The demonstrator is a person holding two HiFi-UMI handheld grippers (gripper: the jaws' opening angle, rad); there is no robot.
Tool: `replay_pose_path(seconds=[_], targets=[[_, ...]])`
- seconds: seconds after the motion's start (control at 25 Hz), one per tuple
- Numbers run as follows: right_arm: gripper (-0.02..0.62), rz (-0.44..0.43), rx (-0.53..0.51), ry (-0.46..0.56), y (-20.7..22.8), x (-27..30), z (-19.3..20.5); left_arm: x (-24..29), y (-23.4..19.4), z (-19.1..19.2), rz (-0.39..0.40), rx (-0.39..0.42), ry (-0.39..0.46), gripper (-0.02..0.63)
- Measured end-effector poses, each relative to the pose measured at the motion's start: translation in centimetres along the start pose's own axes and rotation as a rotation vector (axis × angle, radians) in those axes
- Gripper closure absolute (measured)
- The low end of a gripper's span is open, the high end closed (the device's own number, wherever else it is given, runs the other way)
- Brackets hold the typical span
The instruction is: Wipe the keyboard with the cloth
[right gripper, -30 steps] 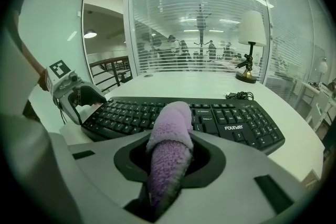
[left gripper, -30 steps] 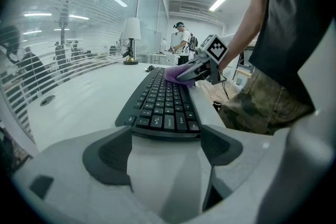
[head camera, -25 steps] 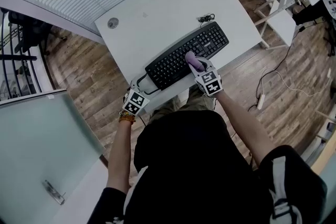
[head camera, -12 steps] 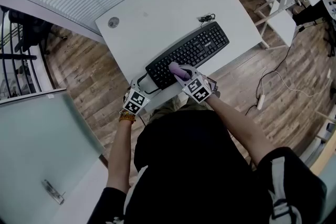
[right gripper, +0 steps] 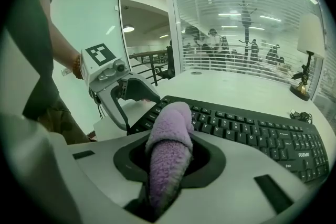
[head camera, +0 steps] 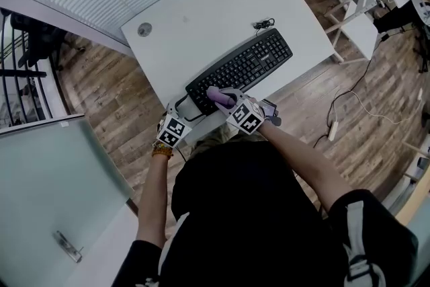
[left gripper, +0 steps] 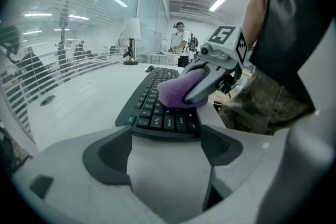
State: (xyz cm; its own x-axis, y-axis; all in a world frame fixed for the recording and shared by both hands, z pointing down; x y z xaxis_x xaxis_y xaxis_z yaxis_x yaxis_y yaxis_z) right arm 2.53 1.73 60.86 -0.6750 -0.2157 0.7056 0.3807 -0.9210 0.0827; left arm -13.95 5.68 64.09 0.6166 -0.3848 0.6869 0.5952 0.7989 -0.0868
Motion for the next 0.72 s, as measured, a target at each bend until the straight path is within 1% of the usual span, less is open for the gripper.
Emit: replay_pose_path(seconds=[0.28,0.56,0.72], targets=[[0.500,-0.050,-0.015,-0.001,-0.9,0.8,-0.6,-0.1,0.0,-0.4,-0.002,0.003,-0.004,0.201],[0.492,-0.101,-0.012,-0.026,-1.3,1.6,-1.3,-0.1,-0.1,-0.6,0.000,0.003,-0.016,0.201],[0.488,-0.164,-0.026,-0.045,-2.2,2.5,-2.2,-0.1,0.0,-0.5,-0.005,-0.002,-0.047,0.201]])
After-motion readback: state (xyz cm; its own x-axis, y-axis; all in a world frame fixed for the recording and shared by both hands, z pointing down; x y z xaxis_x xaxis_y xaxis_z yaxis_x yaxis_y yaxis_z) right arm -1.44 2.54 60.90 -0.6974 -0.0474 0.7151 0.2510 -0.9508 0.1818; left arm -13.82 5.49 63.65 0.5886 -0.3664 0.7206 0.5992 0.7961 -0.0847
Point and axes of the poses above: the fingertips, and each gripper's own axes: x forward along the fingers, y to its right, z out of its underside, the point moved 8 cm from there along -x, backward along the fingers, and after that the axes turned 4 degrees about -y, right-handed, at the moved point
